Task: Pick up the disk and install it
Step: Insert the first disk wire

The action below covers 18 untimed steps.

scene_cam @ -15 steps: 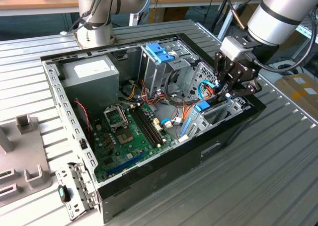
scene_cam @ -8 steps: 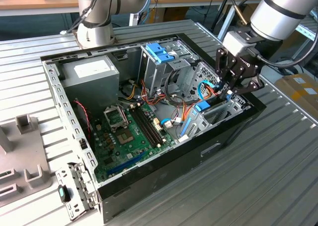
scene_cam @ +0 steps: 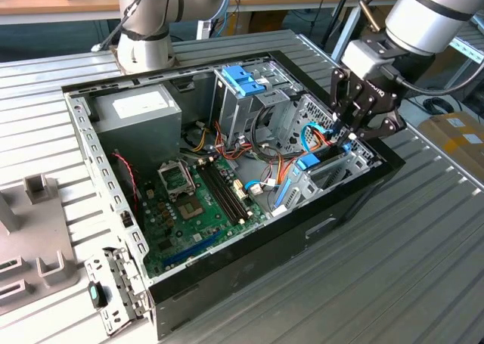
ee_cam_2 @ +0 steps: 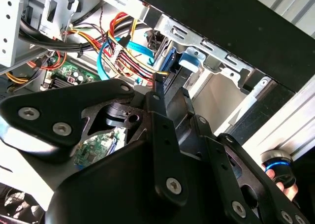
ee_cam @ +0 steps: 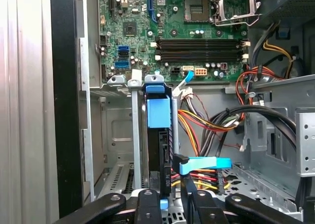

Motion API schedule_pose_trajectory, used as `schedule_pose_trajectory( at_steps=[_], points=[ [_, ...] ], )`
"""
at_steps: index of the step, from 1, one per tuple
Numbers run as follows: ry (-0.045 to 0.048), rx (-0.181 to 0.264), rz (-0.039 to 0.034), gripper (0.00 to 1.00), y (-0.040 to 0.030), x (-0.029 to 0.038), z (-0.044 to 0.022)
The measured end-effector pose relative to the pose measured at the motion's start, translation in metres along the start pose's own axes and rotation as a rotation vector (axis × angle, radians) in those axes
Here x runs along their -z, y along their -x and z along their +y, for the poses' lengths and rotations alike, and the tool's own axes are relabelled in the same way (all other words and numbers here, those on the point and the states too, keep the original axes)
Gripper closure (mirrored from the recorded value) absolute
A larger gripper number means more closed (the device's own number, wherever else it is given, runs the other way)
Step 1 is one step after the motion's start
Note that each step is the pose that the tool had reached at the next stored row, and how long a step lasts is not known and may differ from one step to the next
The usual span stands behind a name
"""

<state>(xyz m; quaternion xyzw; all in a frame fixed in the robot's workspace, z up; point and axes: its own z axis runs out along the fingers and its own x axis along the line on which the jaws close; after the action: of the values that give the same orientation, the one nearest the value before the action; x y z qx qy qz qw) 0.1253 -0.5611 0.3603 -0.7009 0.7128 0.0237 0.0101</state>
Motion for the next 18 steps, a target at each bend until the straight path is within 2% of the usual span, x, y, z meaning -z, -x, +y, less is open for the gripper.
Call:
schedule_pose_trajectory(
  at_steps=[3,7,8,9,11,13,18],
  points=[
    [0.0,0.0,-0.0001,0.69,0.0001,0.0036,0.0001],
    [0.0011,0.0,0.0003,0.71,0.0004,0.0044,-0.001],
    [0.0016,0.0,0.0001,0.77,0.0004,0.0043,-0.0014],
    [0.0019,0.0,0.0,0.77,0.0004,0.0042,-0.0017],
    [0.003,0.0,0.0001,0.89,0.0005,0.0043,-0.0028],
    [0.0061,0.0,0.0001,0.9,0.0005,0.0042,-0.0056],
    [0.0188,-0.001,0.0004,0.9,0.0008,0.0042,-0.0173]
  ],
)
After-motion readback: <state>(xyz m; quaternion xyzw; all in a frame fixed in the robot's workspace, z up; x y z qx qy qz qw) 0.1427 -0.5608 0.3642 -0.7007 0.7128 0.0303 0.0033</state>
